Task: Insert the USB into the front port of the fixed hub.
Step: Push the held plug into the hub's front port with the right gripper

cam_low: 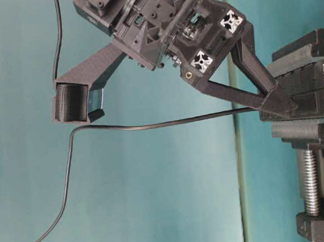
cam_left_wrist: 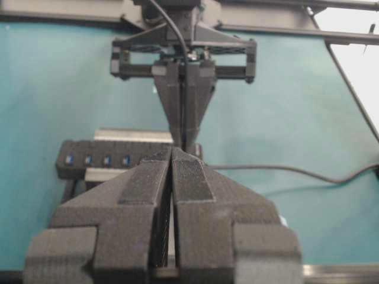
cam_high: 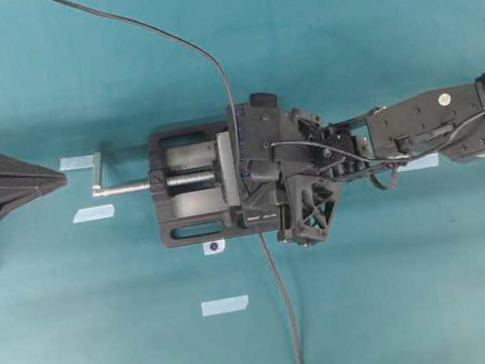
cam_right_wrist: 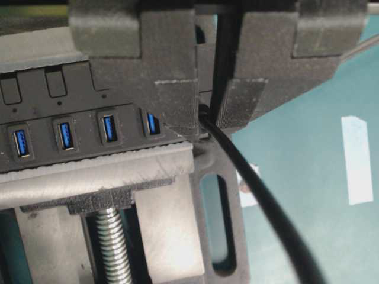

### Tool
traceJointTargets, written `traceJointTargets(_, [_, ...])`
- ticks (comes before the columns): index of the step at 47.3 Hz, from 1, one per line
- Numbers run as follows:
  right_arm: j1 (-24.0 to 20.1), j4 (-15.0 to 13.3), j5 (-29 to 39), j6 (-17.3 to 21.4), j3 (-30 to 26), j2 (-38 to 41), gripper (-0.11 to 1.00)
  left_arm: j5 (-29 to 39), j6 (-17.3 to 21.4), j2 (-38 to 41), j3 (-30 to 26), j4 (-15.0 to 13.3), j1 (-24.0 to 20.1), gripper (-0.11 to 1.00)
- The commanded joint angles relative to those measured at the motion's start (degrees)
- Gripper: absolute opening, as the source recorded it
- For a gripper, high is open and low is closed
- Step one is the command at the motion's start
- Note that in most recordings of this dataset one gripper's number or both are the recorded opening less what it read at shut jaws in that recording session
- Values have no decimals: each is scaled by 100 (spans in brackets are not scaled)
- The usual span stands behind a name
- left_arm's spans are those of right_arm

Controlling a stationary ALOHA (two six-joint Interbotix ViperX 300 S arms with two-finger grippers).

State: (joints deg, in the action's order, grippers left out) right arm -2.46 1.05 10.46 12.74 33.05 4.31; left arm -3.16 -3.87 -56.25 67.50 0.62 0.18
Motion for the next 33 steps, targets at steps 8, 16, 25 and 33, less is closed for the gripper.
traceJointTargets(8, [-132,-9,-229,62,-26,-62,4,-62,-9,18,-70,9,0,0])
traceJointTargets(16, [-105,-9,-387,53,-9,-79,9,-79,-9,18,-70,9,0,0])
traceJointTargets(25, [-97,-9,-369,62,0,-79,24,-123,-9,18,-62,9,0,0])
traceJointTargets(33, [-70,-9,-360,70,-35,-97,46,-123,-9,18,-62,9,0,0])
